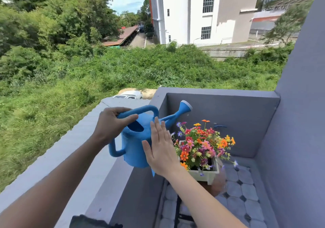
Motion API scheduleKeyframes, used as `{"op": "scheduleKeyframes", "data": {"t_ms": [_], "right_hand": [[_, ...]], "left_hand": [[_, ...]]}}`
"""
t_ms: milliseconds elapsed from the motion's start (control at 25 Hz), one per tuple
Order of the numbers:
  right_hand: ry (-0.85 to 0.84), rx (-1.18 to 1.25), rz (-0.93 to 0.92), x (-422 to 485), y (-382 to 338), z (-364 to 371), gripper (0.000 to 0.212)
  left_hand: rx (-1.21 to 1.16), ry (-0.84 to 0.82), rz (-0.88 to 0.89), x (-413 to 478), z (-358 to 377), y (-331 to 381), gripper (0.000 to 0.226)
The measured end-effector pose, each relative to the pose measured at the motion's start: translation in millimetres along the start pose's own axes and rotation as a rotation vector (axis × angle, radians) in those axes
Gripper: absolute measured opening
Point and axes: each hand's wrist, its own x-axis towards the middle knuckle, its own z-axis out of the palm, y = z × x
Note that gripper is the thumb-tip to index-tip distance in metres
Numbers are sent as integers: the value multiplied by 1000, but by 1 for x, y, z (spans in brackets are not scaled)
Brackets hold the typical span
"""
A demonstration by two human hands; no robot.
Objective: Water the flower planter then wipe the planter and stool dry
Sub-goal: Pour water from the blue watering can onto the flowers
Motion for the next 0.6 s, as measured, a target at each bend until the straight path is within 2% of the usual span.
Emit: {"op": "scheduleKeyframes", "data": {"t_ms": [320, 600], "right_hand": [[158, -3, 14, -13, -7, 12, 79], [182, 62, 17, -9, -16, 33, 80]], "left_hand": [[266, -98, 225, 11, 6, 18, 2], [454, -89, 286, 17, -1, 17, 21]]}}
